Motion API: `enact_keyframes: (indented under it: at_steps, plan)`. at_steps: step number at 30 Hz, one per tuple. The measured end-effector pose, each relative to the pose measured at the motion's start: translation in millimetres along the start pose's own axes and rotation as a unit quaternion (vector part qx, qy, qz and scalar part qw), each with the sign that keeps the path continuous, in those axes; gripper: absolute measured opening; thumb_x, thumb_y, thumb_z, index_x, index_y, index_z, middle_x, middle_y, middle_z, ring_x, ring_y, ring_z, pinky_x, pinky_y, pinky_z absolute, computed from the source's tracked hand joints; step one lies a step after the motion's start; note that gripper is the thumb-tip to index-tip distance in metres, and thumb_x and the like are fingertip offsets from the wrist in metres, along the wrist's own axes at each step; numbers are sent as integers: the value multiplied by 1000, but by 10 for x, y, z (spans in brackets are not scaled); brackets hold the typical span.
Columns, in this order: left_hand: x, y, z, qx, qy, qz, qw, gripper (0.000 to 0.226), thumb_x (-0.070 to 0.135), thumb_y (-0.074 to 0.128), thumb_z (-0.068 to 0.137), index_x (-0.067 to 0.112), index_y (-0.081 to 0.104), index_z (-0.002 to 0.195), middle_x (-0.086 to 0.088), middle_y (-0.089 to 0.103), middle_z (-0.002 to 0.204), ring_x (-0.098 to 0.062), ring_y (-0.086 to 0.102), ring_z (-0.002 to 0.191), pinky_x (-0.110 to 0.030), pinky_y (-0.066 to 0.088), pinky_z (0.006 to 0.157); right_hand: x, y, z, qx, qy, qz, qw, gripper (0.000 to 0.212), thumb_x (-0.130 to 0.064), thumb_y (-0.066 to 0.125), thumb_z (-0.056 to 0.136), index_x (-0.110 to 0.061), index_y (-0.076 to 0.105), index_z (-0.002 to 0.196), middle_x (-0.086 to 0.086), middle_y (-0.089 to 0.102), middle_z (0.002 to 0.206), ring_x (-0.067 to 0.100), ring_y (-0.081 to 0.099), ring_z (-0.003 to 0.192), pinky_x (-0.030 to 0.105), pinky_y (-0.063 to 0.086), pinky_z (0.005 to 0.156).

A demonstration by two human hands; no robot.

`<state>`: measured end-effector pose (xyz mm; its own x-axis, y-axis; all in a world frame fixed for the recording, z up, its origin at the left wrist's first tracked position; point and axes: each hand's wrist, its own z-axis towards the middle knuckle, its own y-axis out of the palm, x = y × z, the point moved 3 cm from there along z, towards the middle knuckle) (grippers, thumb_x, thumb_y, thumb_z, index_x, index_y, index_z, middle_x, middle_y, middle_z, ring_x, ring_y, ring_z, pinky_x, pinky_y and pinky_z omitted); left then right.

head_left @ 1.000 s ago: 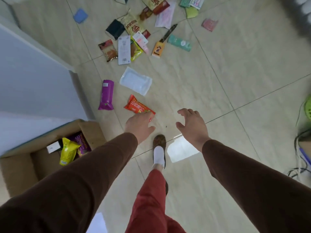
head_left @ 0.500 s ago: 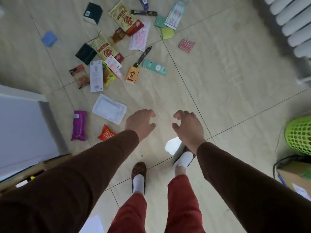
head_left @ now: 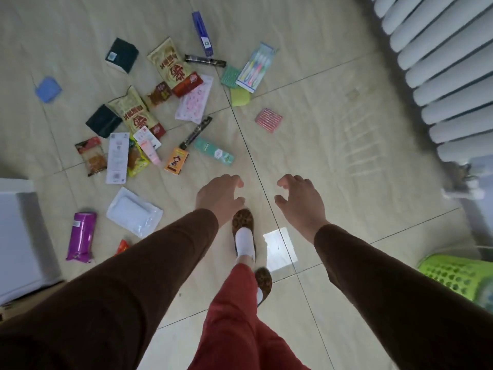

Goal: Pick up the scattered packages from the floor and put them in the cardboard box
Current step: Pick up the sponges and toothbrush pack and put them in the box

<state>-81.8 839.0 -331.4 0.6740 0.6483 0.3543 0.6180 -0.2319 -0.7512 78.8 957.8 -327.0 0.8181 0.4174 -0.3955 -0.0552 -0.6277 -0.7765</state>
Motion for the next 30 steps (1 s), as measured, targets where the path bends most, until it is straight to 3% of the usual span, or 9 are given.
enact_keyframes:
  at_steps: [15, 23, 30]
  plan:
    - [-26, -731, 1942, 6, -76, -84, 994, 33, 34, 65, 89, 24, 59, 120, 0, 62, 119, -22, 60, 111, -44, 51, 92, -197, -791, 2357, -39, -32, -38, 998, 41, -23, 65, 91, -17, 56, 130, 5, 63, 121, 26, 55, 113, 44, 51, 90]
    - [-197, -615, 2778, -11, -155, -116, 981, 35, 35, 65, 85, 25, 60, 119, 1, 62, 116, -21, 62, 103, -37, 51, 87, -40, -602, 3524, -94, -62, -61, 992, 45, -23, 65, 90, -14, 53, 132, 9, 60, 122, 29, 55, 111, 44, 51, 89]
    - [-485, -218, 3670, 11, -234, -201, 951, 34, 34, 70, 84, 25, 60, 115, 1, 62, 118, -21, 63, 105, -44, 51, 92, 253, -129, 4495, -164, -96, -97, 977, 49, -24, 67, 90, -13, 49, 135, 12, 58, 123, 31, 55, 112, 45, 52, 90]
